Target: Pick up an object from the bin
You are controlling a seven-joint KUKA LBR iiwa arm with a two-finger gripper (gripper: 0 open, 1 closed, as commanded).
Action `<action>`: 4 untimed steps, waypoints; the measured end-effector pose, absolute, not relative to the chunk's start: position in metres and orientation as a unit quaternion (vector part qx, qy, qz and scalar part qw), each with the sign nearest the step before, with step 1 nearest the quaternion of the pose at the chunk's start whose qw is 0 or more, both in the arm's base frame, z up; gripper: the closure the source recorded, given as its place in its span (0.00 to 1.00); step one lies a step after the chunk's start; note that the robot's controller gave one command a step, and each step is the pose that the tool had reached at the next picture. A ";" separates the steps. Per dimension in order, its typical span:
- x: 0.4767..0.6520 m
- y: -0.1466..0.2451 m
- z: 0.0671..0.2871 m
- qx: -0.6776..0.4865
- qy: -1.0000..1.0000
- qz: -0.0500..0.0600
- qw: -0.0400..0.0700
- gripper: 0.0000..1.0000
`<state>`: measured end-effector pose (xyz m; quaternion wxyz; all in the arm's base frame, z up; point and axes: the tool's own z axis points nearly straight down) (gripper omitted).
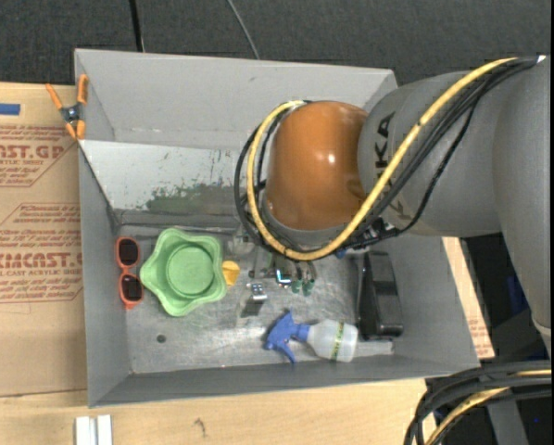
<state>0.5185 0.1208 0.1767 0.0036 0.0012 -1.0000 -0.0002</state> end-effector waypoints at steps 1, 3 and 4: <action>0.520 0.120 0.181 0.000 -1.000 -0.001 0.000 0.00; 0.564 0.157 0.111 0.123 -0.992 0.000 -0.002 0.00; 0.544 0.180 0.136 0.060 -0.998 0.000 -0.001 0.00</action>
Offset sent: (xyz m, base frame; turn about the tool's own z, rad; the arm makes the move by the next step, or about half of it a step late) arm 0.0339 0.0301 -0.1067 -0.2642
